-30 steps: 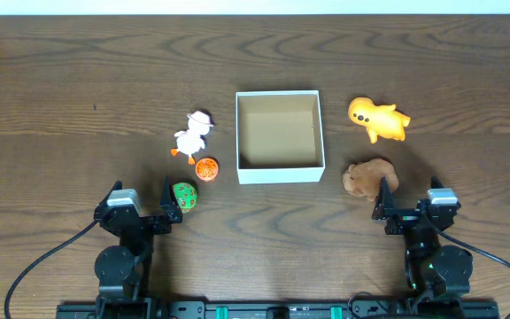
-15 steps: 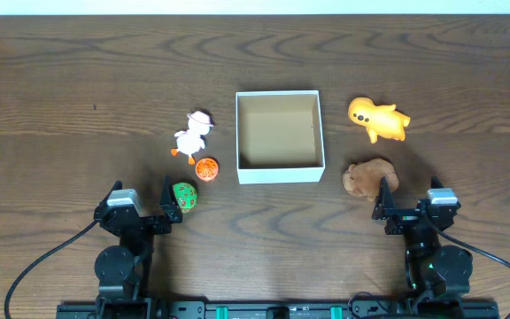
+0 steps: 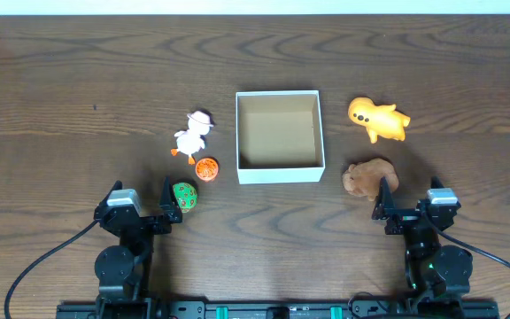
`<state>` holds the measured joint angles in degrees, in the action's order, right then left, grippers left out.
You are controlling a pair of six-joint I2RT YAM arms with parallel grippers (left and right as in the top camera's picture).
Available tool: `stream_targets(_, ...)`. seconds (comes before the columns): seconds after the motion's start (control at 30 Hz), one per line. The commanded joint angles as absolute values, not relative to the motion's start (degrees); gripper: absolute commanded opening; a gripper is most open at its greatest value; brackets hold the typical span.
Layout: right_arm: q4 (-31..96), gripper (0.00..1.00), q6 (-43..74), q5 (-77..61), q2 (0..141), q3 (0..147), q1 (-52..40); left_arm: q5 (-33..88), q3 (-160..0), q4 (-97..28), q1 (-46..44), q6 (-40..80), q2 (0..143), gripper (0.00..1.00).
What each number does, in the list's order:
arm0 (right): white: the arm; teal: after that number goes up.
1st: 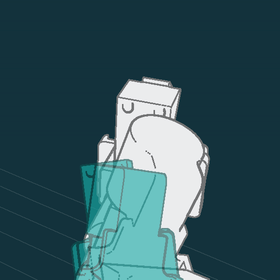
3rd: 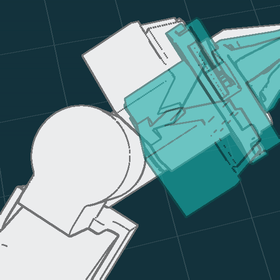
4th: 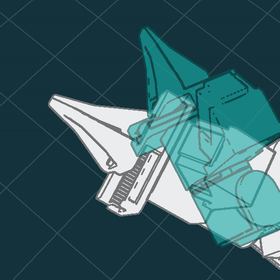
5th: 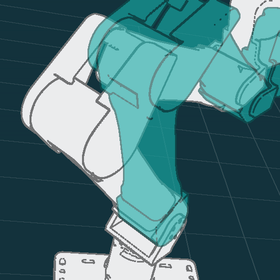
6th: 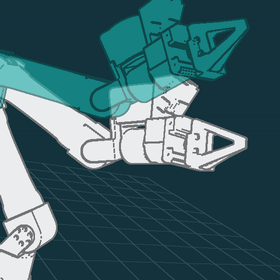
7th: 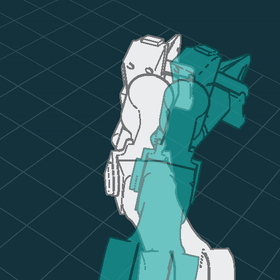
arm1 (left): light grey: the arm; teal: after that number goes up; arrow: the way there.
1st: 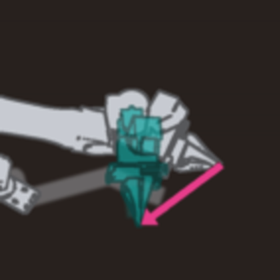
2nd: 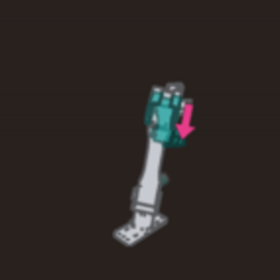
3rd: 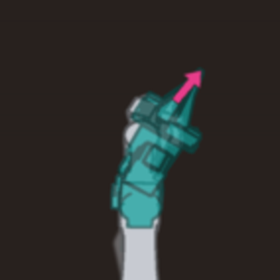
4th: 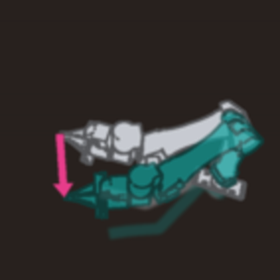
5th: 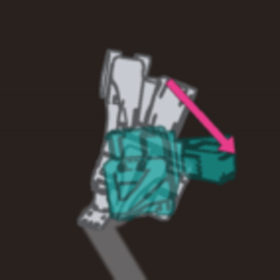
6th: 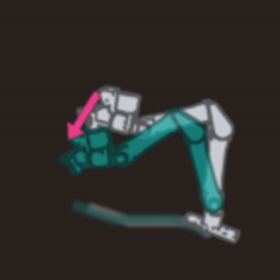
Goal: Pack container
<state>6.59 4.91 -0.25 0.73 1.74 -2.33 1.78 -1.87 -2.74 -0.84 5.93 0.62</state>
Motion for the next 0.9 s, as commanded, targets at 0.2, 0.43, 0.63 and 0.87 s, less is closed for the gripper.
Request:
stream_targets(0.2,6.55,0.99,4.27,-0.51,0.56,1.48,-1.89,2.37,-0.23,-3.62,-0.56,5.37,0.30,0.98)
stream_targets(0.43,5.69,0.99,7.57,-1.21,0.56,1.48,-1.89,2.63,-0.25,-3.77,-0.56,5.43,0.89,0.98)
stream_targets(0.63,5.43,0.99,11.38,-12.03,0.56,1.50,-1.89,7.99,-1.72,-3.86,-0.56,7.77,3.11,0.98)
stream_targets(0.87,10.81,0.99,12.32,-13.28,3.95,7.25,-1.89,8.36,-10.90,-9.67,-0.56,7.62,14.61,0.98)
